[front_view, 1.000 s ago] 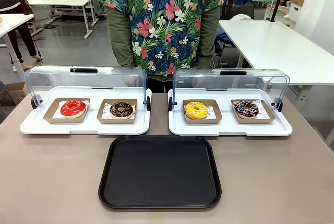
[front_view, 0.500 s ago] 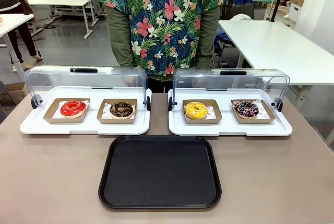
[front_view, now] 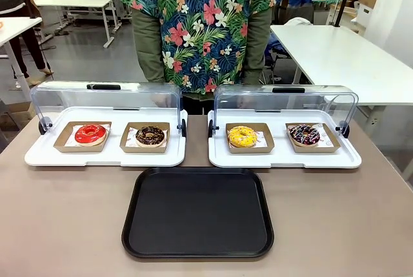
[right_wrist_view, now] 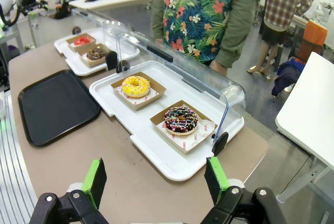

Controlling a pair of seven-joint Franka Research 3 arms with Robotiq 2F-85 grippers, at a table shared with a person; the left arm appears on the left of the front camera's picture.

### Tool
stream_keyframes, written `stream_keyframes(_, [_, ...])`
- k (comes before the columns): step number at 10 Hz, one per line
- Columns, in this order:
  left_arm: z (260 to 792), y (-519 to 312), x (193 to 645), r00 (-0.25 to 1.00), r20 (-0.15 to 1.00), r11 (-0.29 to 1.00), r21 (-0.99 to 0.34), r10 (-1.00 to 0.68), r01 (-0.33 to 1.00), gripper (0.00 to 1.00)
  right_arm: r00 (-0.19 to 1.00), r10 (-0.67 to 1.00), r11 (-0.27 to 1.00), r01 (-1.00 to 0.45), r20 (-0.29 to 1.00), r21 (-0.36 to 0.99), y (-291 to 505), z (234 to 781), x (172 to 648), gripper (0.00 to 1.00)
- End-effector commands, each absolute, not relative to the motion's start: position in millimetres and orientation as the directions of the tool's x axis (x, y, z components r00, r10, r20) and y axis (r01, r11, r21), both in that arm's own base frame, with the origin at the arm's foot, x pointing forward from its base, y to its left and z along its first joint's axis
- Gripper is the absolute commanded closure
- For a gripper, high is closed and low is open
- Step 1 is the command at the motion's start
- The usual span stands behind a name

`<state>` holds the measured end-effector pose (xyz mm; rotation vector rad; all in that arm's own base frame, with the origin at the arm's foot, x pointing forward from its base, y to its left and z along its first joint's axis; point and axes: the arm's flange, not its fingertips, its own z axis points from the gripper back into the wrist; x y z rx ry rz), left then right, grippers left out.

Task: Move the second donut from the left to the tray.
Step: Pick up the Paper togo box containing the Donut indicated by the person and place it on the Handle tray.

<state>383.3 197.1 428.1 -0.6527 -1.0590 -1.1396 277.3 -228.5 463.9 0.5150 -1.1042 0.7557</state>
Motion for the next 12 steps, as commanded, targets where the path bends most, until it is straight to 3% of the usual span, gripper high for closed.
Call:
stream_keyframes(1, [431.1,196.7,382.3,0.064,0.911,0.325,0.080,-0.408,0.942,0.00,0.211,0.280,0.647,-0.762,0.936,-0.022,-230.0,465.8,280.9,0.00])
stream_keyframes(12, [431.1,196.7,382.3,0.064,0.911,0.325,0.080,-0.408,0.942,0.00,0.211,0.280,0.647,-0.762,0.936,-0.022,-230.0,465.8,280.9,0.00])
